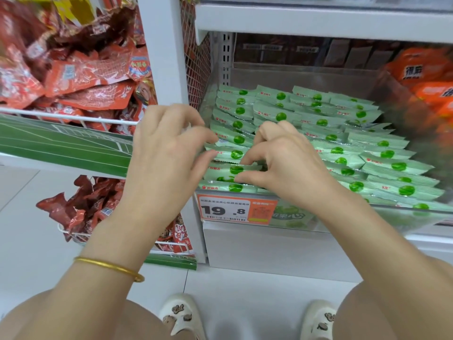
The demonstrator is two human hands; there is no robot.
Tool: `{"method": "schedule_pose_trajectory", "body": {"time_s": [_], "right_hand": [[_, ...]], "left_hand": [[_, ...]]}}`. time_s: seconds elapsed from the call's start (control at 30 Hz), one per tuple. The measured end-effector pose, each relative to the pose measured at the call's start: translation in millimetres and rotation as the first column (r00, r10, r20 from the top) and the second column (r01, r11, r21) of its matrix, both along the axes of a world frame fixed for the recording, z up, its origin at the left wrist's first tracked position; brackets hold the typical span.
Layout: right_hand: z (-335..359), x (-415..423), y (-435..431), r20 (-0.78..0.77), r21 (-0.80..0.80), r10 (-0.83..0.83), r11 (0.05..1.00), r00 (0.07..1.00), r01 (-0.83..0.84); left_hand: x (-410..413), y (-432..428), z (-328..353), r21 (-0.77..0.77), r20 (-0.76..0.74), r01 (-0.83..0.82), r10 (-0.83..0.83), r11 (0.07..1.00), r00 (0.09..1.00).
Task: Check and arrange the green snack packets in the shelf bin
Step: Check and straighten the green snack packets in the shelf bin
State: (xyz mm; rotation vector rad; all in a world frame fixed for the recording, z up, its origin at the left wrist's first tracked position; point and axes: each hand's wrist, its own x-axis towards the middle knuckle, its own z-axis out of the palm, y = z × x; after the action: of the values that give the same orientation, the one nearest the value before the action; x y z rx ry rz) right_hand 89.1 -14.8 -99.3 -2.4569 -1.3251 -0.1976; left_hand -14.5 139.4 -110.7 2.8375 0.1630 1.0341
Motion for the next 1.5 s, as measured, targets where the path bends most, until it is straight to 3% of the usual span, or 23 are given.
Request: {"method": "schedule_pose_trajectory", "body": {"time_s": [0.1, 0.3, 0.4, 0.47, 0.63, 0.77, 1.13, 1.23, 1.33, 1.5], "right_hand": [[0, -1, 6, -0.024, 0.05, -0.007, 0.999, 1.0, 0.008], [-4, 1, 10, -0.018, -0.075, 0.031, 0.997, 0.999, -0.032], [6, 10, 5, -0.172, 0.119, 0.014, 0.993, 0.985, 0.007], [12, 16, 5, -0.198, 0.15, -0.005, 0.988, 0.98, 0.036], [7, 12, 14, -0.041, -0.093, -0.027, 0.995, 0.999, 0.023], [-4, 8, 17, 0.284, -0.078, 0.028, 0.997, 0.959, -0.007], [-10, -2, 15, 0.189, 0.16, -0.076, 0.986, 0.979, 0.045], [-10, -3, 12, 0.174, 0.39, -0.129, 0.919, 0.976, 0.052], [-4, 1, 6, 0.007, 0.643, -0.172, 0.756, 0.985, 0.127], [13, 13, -13, -0.335, 0.766, -0.035, 0.572, 0.942, 0.294]], "left_hand": [[-1, -3, -7, -0.05, 0.026, -0.039, 0.04, 0.998, 0.999], [-1, -4, -13, -0.047, 0.028, -0.045, 0.046, 0.998, 0.999], [-1, -4, -11, -0.054, 0.037, -0.05, 0.052, 0.997, 0.998], [0, -5, -11, -0.054, 0.048, -0.051, 0.054, 0.997, 0.997], [4, -6, -12, -0.054, 0.049, -0.029, 0.031, 0.998, 0.998], [5, -7, -12, -0.05, 0.054, -0.026, 0.029, 0.998, 0.998], [3, -9, -6, -0.124, 0.05, -0.011, 0.017, 0.992, 0.999], [3, -12, -2, -0.173, 0.059, 0.01, 0.001, 0.985, 0.998], [1, -19, 3, -0.279, 0.128, 0.074, -0.039, 0.957, 0.991], [6, -30, 7, -0.456, 0.201, 0.246, -0.171, 0.855, 0.965]]}}
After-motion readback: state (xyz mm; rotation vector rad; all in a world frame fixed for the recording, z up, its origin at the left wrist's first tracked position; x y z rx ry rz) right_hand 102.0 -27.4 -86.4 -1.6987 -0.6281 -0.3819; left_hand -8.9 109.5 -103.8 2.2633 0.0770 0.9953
